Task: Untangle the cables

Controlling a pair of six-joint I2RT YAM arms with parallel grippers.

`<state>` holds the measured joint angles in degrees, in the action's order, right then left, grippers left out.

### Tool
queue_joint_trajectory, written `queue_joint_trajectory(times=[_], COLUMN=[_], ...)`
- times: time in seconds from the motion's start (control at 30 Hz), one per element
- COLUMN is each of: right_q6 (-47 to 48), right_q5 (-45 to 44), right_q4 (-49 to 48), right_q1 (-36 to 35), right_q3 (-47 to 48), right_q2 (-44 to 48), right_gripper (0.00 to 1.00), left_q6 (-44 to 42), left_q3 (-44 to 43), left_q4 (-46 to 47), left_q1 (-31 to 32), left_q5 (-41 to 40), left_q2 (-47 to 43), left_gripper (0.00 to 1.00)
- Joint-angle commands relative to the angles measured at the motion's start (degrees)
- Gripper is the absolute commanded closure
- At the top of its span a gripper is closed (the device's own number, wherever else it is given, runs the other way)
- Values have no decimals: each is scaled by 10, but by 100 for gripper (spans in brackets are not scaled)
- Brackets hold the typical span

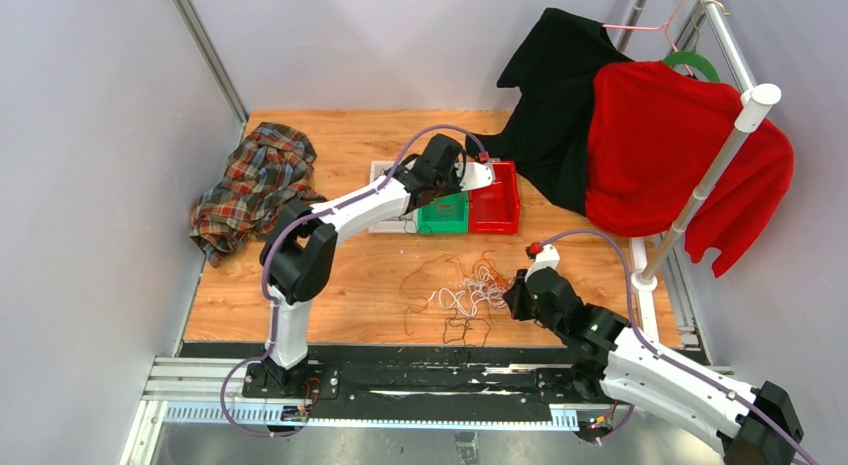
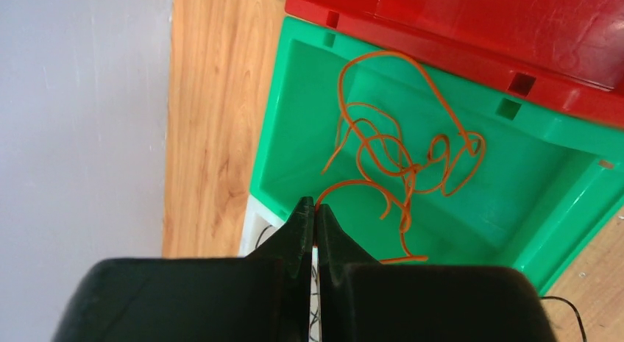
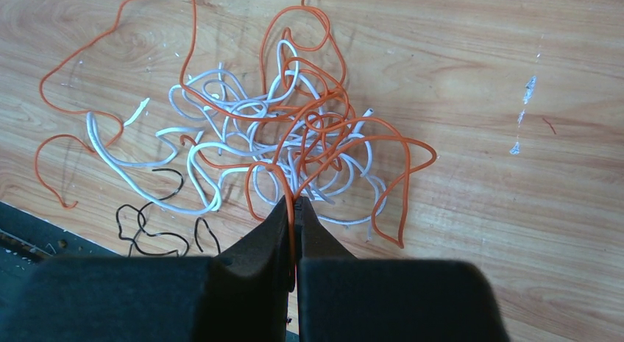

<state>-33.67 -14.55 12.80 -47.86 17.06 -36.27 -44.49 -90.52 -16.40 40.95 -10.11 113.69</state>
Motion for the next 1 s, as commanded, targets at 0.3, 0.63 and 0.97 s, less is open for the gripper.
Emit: queue_joint_trajectory(times=[0.3, 0.63, 0.97], right_q6=[-6, -6, -4], right_q5=[-17, -18, -20], right_q4=[-15, -16, -5], right_q1=[6, 7, 7], right_q3=[10, 10, 13], right_q2=[-14, -12, 8], right_gripper=[99, 99, 99], left_q6=[-45, -29, -26], left_q3=[-3, -3, -45], left_q4=[99, 40, -131], left_q1=[-3, -25, -56], left_q5=[8, 69, 182], left_q2=[48, -36, -105], left_gripper=[90, 35, 21])
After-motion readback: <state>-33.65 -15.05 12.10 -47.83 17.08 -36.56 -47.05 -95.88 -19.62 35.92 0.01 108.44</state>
